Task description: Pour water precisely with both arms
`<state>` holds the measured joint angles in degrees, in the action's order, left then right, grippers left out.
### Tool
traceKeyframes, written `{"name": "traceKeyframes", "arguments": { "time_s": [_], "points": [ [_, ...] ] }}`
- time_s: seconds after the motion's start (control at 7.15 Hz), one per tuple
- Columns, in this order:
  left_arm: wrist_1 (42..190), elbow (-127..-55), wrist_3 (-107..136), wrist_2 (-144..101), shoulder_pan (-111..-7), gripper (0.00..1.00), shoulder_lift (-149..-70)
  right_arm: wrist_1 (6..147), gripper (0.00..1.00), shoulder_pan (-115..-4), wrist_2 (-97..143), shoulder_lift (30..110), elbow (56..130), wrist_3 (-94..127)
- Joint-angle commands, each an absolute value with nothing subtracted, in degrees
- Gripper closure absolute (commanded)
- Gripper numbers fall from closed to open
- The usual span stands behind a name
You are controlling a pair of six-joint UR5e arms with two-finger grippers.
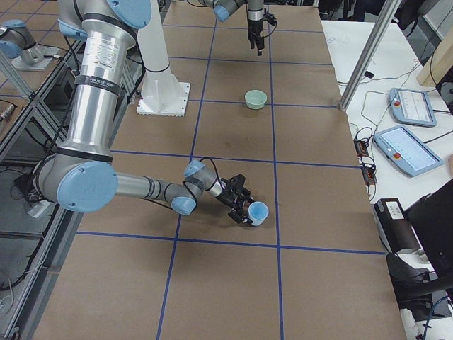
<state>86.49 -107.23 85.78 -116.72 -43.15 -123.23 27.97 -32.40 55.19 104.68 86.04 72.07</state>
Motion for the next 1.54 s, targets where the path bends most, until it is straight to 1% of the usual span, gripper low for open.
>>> {"name": "traceKeyframes", "arguments": {
  "time_s": [0.0, 0.56, 0.7, 0.84, 0.98, 1.12, 1.26, 1.4],
  "points": [
    [86.5, -107.2, 85.9, -116.7, -43.2, 0.0, -123.4, 28.0, 0.01, -33.6, 55.3, 104.6, 85.6, 71.4],
    [86.5, -107.2, 85.8, -116.7, -43.2, 0.0, -123.6, 28.0, 0.02, -34.2, 55.4, 104.5, 84.2, 71.4],
    [86.5, -107.2, 85.8, -116.6, -43.2, 0.0, -123.6, 28.0, 0.06, -34.5, 56.1, 104.3, 84.2, 71.4],
    [86.5, -107.2, 85.9, -116.7, -43.2, 0.0, -123.6, 28.0, 0.42, -35.2, 56.1, 102.7, 84.0, 71.5],
    [86.5, -107.2, 85.9, -116.6, -43.2, 0.0, -123.6, 28.0, 0.99, -35.5, 56.6, 102.7, 83.9, 71.3],
    [86.5, -107.2, 85.9, -116.6, -43.2, 0.0, -123.6, 27.7, 1.0, -37.4, 58.7, 102.6, 84.7, 71.3],
    [86.5, -107.1, 85.9, -116.7, -43.2, 0.0, -123.6, 22.4, 1.0, -43.2, 67.7, 102.7, 84.6, 64.7],
    [86.5, -107.1, 85.8, -116.7, -43.2, 0.0, -123.6, 17.5, 1.0, -51.0, 75.9, 102.5, 84.6, 52.2]
  ]
}}
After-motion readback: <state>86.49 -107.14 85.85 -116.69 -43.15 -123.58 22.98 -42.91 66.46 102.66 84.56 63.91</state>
